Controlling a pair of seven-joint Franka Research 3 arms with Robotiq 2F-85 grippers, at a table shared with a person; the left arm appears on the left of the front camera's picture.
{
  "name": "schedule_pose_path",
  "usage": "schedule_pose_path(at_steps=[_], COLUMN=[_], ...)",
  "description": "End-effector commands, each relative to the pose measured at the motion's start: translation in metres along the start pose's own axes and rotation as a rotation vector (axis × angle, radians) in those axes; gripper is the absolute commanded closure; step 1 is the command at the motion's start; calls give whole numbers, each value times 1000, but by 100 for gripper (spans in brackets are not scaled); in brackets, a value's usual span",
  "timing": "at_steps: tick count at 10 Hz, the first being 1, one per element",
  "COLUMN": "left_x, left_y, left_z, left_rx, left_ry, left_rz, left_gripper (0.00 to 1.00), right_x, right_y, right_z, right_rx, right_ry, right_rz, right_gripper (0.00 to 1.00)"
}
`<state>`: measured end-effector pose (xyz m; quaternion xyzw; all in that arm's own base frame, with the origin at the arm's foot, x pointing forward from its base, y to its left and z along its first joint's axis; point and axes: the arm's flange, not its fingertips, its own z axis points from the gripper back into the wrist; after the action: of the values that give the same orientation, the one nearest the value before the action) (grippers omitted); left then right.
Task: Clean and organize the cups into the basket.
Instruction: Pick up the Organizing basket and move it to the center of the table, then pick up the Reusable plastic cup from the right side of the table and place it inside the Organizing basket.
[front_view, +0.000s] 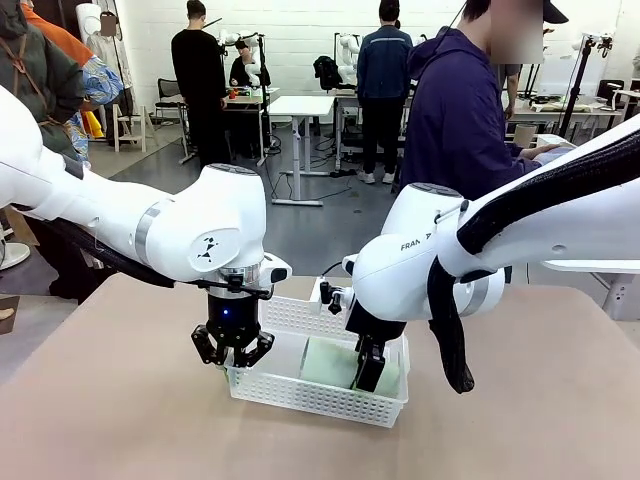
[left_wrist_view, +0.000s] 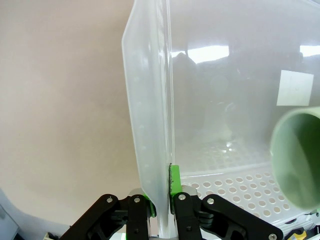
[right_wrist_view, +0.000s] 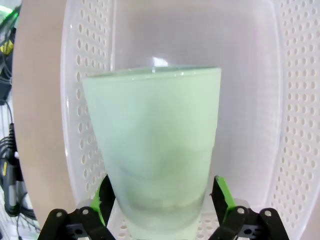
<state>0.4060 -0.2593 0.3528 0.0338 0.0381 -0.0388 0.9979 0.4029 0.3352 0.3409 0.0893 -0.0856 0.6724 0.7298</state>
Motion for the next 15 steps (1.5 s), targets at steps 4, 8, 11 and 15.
schedule_pose_path(at_steps=[4,8,11,15], left_x=[0,0,0,0], left_y=[0,0,0,0], left_z=[2,2,2,2], left_rx=[-1,-1,-1,-1], left_ry=[-4,-4,-4,-4], left_rz=[2,2,2,2], left_gripper=[100,100,100,100], right_x=[-19,-150,-271,-429], right_y=[11,13,-8,-30], right_z=[70,185,204,191], right_rx=[-51,39,42,28], right_ry=[-110,-580,-745,-1063], right_rz=[-19,23,127,32], right_gripper=[0,0,0,0])
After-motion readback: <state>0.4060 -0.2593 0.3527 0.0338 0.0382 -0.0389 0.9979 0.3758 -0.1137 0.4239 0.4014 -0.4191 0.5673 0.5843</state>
